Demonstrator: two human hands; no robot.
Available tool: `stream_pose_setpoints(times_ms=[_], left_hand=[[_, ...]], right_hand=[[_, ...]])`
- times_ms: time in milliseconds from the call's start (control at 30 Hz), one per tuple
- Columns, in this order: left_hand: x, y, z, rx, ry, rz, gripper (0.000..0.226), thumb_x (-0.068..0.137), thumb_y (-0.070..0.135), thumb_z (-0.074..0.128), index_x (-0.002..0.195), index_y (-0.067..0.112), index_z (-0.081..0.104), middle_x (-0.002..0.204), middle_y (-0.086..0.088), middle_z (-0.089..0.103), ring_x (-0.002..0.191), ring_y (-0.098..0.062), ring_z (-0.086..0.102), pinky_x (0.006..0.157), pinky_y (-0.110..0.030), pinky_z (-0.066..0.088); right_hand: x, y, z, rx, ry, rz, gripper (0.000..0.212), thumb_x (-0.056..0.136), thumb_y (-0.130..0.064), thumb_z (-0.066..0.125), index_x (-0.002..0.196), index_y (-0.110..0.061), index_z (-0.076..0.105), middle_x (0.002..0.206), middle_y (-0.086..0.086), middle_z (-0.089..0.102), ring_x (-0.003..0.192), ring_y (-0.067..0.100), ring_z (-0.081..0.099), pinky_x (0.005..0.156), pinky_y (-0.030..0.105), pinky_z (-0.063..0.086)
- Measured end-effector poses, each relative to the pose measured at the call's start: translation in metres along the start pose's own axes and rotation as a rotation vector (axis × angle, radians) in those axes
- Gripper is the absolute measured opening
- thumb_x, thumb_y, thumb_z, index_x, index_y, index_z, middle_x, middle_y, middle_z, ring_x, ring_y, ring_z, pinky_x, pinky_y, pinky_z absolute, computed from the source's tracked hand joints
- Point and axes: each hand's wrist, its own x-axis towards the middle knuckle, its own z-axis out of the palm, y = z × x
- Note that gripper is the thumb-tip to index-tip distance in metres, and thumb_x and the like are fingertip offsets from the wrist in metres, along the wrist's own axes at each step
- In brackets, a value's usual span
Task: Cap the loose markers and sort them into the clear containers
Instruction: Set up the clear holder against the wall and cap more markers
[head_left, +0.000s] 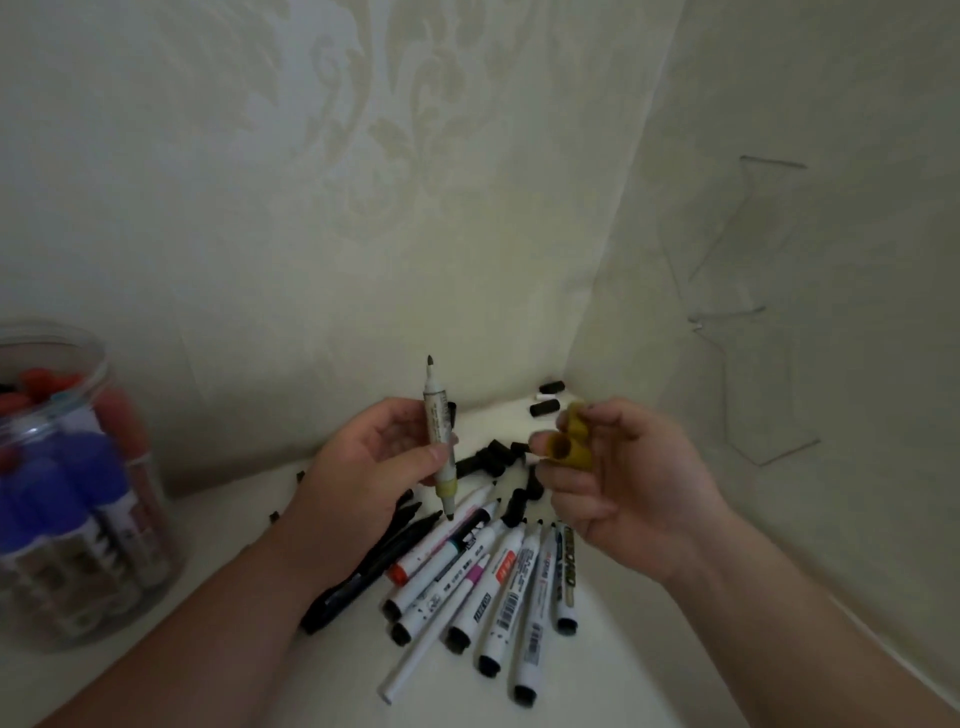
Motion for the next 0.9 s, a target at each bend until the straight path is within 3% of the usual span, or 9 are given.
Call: stream_pose_setpoints(times_ms=[67, 133, 233, 333, 400, 533, 767, 900], left_hand=[[-0.006, 0.005, 0.008, 0.101, -0.013, 0.055, 0.018, 0.082, 0.010, 0.072, 0.098, 0.019, 0.072, 0.098, -0.007, 0.074, 0.092, -0.025, 0.071, 0.086, -0.043, 0.057], [-0.013, 0.011, 0.016, 0.128, -0.014, 0.085, 0.020, 0.080, 0.008, 0.073, 0.097, 0.017, 0.070, 0.097, -0.007, 0.074, 0.089, -0.021, 0.071, 0.081, -0.036, 0.056], [-0.019, 0.011, 0.020, 0.000, -0.040, 0.048, 0.024, 0.069, 0.018, 0.078, 0.093, 0.021, 0.073, 0.100, -0.011, 0.072, 0.086, -0.023, 0.066, 0.079, -0.042, 0.053], [-0.023, 0.010, 0.021, -0.132, -0.138, -0.019, 0.036, 0.071, 0.014, 0.077, 0.106, 0.011, 0.072, 0.088, -0.012, 0.064, 0.077, -0.025, 0.060, 0.075, -0.050, 0.052], [-0.026, 0.011, 0.028, -0.221, -0.204, -0.053, 0.041, 0.075, 0.003, 0.072, 0.115, -0.001, 0.067, 0.083, -0.013, 0.064, 0.075, -0.023, 0.064, 0.070, -0.045, 0.056], [-0.027, 0.011, 0.036, -0.312, -0.175, -0.076, 0.024, 0.077, -0.002, 0.064, 0.100, 0.002, 0.072, 0.096, -0.017, 0.071, 0.075, -0.025, 0.070, 0.065, -0.033, 0.058], [-0.021, 0.012, 0.026, -0.483, -0.004, -0.094, 0.012, 0.078, 0.000, 0.063, 0.088, 0.003, 0.068, 0.091, -0.018, 0.070, 0.080, -0.028, 0.068, 0.071, -0.036, 0.059], [-0.020, 0.012, 0.022, -0.481, 0.026, -0.081, 0.020, 0.079, 0.002, 0.064, 0.098, 0.000, 0.062, 0.094, -0.019, 0.071, 0.085, -0.032, 0.069, 0.072, -0.037, 0.060]], right_hand=[[-0.010, 0.009, -0.008, 0.085, 0.014, 0.022, 0.010, 0.087, -0.020, 0.046, 0.078, -0.014, 0.045, 0.080, 0.014, 0.056, 0.050, 0.016, 0.042, 0.034, 0.020, 0.028], [-0.013, 0.014, -0.011, 0.131, -0.006, 0.031, 0.011, 0.091, -0.018, 0.046, 0.083, -0.011, 0.049, 0.090, 0.019, 0.061, 0.061, 0.023, 0.056, 0.044, 0.025, 0.048], [-0.015, 0.018, -0.008, 0.162, -0.057, 0.038, 0.010, 0.094, -0.011, 0.046, 0.091, -0.005, 0.053, 0.100, 0.025, 0.067, 0.078, 0.031, 0.070, 0.064, 0.031, 0.061], [-0.013, 0.023, -0.009, 0.194, -0.038, 0.034, 0.010, 0.094, 0.001, 0.045, 0.099, -0.001, 0.054, 0.102, 0.029, 0.067, 0.081, 0.035, 0.071, 0.066, 0.036, 0.062], [-0.012, 0.027, -0.011, 0.167, -0.018, 0.037, 0.016, 0.095, 0.004, 0.043, 0.105, -0.001, 0.054, 0.100, 0.030, 0.067, 0.074, 0.032, 0.070, 0.060, 0.033, 0.061], [-0.008, 0.029, -0.015, 0.047, -0.054, 0.048, 0.037, 0.087, -0.002, 0.053, 0.122, 0.009, 0.057, 0.097, 0.024, 0.064, 0.067, 0.021, 0.059, 0.052, 0.025, 0.053], [-0.007, 0.024, -0.020, -0.027, -0.029, -0.058, 0.034, 0.072, 0.010, 0.062, 0.105, 0.011, 0.070, 0.094, 0.024, 0.067, 0.074, 0.026, 0.071, 0.064, 0.028, 0.061], [-0.009, 0.024, -0.018, -0.174, 0.015, -0.083, 0.029, 0.075, -0.006, 0.067, 0.100, 0.007, 0.072, 0.089, 0.025, 0.069, 0.064, 0.023, 0.065, 0.053, 0.027, 0.058]])
